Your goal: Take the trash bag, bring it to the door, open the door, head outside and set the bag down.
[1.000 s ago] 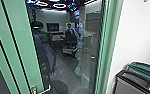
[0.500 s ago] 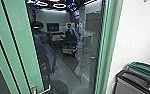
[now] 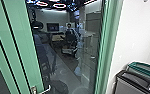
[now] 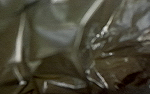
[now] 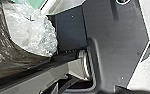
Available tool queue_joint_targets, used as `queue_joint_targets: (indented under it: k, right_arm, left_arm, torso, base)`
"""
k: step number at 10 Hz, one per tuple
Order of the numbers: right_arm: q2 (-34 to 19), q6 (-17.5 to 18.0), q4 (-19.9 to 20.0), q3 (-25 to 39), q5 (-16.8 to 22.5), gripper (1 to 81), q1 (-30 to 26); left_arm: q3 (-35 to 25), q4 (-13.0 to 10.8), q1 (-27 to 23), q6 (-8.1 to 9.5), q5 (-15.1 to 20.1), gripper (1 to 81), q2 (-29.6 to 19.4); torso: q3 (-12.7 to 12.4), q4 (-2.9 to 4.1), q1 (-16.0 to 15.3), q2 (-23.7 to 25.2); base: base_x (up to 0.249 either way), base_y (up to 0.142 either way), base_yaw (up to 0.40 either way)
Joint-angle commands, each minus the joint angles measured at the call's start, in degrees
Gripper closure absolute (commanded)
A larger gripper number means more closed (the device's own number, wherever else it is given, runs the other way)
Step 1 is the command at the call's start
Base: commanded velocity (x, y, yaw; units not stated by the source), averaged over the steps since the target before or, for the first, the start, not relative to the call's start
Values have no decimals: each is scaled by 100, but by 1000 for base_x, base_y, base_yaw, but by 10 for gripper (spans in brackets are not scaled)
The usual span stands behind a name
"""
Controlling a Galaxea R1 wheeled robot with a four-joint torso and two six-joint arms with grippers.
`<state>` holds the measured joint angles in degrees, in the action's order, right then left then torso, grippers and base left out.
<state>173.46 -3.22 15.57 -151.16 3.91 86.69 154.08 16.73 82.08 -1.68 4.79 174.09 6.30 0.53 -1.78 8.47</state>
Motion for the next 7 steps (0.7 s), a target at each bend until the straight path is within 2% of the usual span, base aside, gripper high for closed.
queue_joint_targets:
  k: [1, 7]
  right_arm:
    - [25, -21, -37, 27, 347, 10, -288]
    - [25, -21, -36, 27, 347, 10, -296]
  left_arm:
    - [-18, -29, -372, -43, 347, 811, -23]
    - [-18, -38, -372, -43, 347, 811, -32]
  torso:
    - [0, 0, 0, 0]
    - [0, 0, 2, 2]
  base:
    - [0, 0, 241]
    - [0, 0, 309]
